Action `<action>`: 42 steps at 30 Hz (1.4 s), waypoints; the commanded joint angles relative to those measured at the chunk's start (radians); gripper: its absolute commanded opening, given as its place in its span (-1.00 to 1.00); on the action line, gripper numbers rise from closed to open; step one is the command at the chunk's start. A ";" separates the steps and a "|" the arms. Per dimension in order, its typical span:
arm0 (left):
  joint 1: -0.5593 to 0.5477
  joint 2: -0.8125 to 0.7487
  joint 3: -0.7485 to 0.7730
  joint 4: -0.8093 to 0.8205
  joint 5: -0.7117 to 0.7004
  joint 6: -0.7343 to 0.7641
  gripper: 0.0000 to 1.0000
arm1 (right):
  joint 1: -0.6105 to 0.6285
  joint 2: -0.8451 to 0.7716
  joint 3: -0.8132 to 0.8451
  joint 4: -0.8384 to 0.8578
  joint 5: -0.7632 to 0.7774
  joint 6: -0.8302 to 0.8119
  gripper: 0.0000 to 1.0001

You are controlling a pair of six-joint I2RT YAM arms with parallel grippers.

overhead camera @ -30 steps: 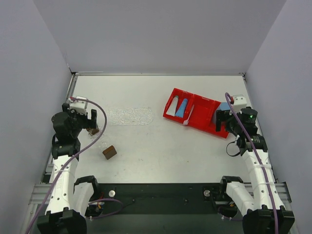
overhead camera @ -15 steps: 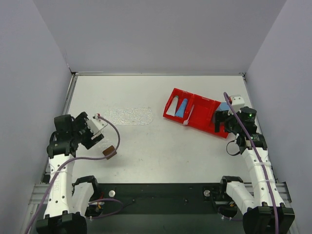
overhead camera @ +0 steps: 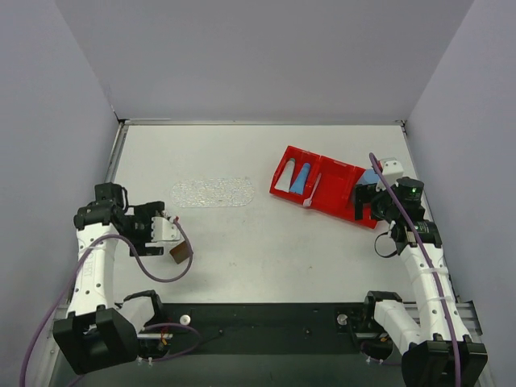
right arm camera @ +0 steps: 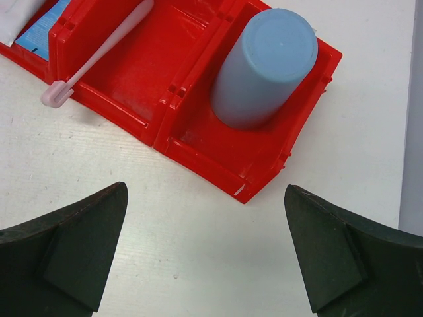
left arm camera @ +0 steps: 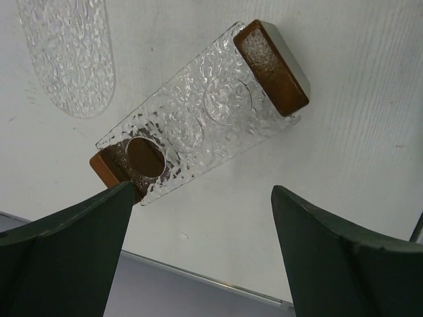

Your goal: Prepare toiletry sets of a toothbrush and toothpaste on the tray

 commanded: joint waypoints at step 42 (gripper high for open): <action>0.057 0.399 0.107 0.248 -0.028 0.637 0.93 | -0.008 0.080 0.042 -0.003 0.001 -0.040 1.00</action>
